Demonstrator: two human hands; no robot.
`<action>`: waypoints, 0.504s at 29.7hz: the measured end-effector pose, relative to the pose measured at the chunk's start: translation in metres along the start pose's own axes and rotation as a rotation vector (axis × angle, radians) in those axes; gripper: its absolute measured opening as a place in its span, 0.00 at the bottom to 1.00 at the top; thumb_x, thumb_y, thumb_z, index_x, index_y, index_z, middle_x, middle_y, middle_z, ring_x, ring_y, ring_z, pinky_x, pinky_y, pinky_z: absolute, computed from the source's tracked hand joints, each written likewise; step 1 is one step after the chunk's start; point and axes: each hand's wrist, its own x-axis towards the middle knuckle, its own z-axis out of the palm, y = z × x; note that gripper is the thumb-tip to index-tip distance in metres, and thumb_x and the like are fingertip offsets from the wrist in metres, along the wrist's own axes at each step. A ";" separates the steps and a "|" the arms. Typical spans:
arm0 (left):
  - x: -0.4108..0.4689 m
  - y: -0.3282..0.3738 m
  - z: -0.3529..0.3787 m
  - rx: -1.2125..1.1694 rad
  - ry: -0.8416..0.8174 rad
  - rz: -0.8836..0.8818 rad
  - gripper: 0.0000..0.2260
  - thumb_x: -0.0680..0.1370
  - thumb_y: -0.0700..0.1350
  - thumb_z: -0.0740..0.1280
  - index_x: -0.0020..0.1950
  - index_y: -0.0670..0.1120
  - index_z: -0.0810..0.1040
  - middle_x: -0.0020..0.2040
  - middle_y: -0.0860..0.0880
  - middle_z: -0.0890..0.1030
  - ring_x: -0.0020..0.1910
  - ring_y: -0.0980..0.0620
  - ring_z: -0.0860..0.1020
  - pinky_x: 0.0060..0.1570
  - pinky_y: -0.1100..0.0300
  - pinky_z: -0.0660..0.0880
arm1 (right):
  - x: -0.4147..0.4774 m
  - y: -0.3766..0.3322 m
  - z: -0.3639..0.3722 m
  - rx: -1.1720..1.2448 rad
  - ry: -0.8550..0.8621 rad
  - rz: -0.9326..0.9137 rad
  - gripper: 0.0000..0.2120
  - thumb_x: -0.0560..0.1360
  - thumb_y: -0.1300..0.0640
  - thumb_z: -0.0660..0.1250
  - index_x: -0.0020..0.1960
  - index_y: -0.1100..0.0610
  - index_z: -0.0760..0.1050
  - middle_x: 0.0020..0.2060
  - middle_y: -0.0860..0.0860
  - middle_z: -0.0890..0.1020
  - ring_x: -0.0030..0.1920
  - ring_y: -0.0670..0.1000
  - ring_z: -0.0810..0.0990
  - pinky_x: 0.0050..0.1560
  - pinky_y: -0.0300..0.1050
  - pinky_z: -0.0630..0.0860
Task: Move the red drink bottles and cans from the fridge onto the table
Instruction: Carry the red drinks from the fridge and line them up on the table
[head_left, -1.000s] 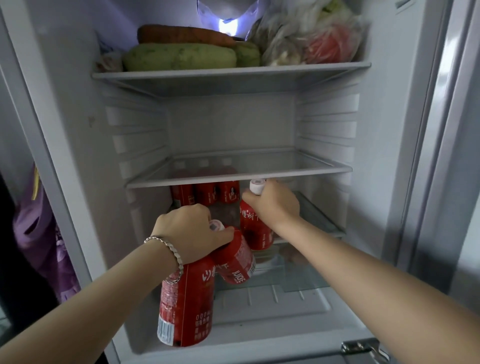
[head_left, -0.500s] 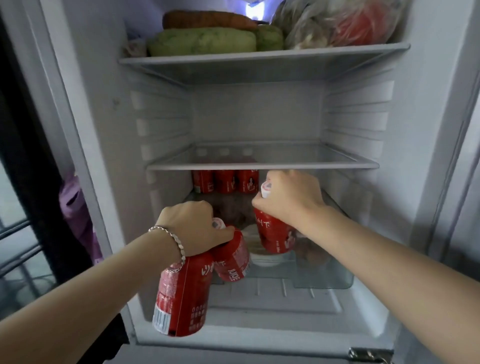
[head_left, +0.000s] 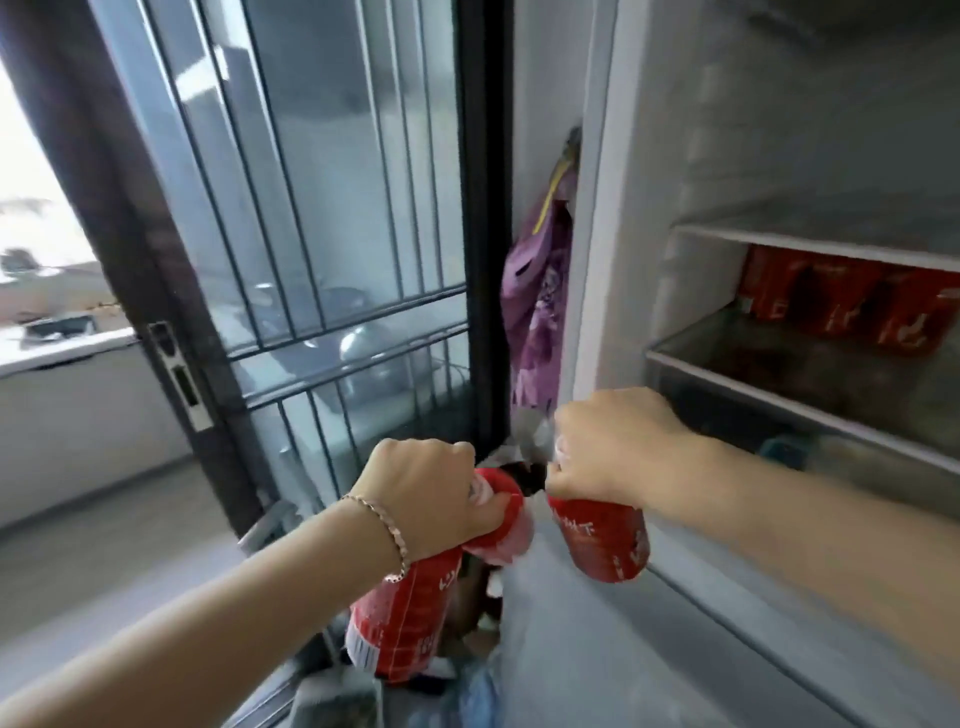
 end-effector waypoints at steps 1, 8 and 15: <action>-0.020 -0.014 0.006 0.002 -0.014 -0.047 0.17 0.75 0.61 0.55 0.42 0.48 0.67 0.44 0.49 0.81 0.44 0.47 0.79 0.41 0.58 0.69 | 0.004 -0.021 0.003 0.021 0.013 -0.058 0.11 0.75 0.46 0.59 0.42 0.54 0.67 0.48 0.51 0.81 0.48 0.55 0.78 0.39 0.44 0.66; -0.218 -0.115 0.034 -0.016 -0.088 -0.460 0.19 0.75 0.62 0.57 0.47 0.48 0.75 0.45 0.49 0.83 0.44 0.49 0.80 0.43 0.60 0.74 | -0.002 -0.221 0.014 0.253 0.073 -0.364 0.14 0.74 0.47 0.60 0.52 0.54 0.73 0.49 0.52 0.82 0.52 0.56 0.80 0.41 0.42 0.66; -0.450 -0.184 0.033 0.009 -0.232 -0.833 0.22 0.75 0.65 0.55 0.51 0.49 0.74 0.51 0.50 0.82 0.50 0.49 0.80 0.39 0.63 0.64 | -0.058 -0.457 0.000 0.456 -0.050 -0.609 0.16 0.72 0.44 0.64 0.51 0.55 0.74 0.49 0.54 0.82 0.51 0.57 0.80 0.41 0.43 0.68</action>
